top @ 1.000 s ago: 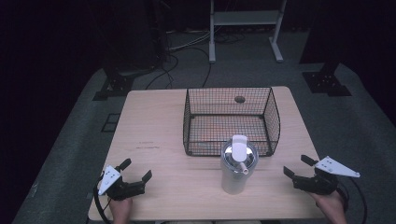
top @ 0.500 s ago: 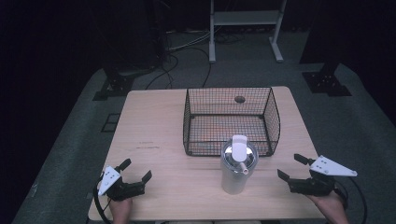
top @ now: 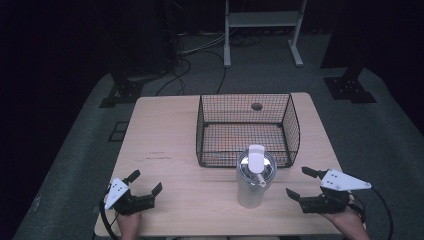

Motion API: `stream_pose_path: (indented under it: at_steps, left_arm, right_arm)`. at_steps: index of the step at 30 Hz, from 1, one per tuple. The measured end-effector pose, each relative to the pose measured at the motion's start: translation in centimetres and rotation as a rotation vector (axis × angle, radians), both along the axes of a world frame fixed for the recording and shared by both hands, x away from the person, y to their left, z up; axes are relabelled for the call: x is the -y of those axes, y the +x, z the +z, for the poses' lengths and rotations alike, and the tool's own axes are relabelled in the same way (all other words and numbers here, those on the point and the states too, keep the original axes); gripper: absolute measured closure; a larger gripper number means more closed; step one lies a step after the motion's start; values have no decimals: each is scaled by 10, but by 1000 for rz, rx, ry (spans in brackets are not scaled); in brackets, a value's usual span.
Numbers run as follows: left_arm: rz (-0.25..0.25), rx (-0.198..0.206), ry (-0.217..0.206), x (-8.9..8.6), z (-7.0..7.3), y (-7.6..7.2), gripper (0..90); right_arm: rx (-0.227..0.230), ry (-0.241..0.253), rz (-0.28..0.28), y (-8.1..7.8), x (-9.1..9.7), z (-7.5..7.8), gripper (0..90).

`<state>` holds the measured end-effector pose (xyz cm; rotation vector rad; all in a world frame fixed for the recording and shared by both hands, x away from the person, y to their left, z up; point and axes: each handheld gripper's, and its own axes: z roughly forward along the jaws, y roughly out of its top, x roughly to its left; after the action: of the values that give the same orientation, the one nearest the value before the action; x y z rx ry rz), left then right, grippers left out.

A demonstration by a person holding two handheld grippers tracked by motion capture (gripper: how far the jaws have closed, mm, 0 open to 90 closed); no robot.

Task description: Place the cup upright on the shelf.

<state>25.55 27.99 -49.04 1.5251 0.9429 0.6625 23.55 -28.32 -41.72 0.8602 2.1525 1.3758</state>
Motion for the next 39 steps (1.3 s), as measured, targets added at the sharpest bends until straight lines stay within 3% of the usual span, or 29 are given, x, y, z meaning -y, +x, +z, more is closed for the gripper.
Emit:
stream_pose_path:
  at_steps: [9, 23, 39]
  left_arm:
    - [-1, 1, -10, -1, 0, 0, 0]
    - [-2, 0, -14, -1, 0, 0, 0]
    - [-4, 2, -15, -2, 0, -1, 0]
  right_arm:
    - [1, -8, 86, -3, -24, -2, 111]
    - [-23, -13, 159, 0, -50, -11, 105]
    - [-31, 3, 187, 9, -67, -17, 100]
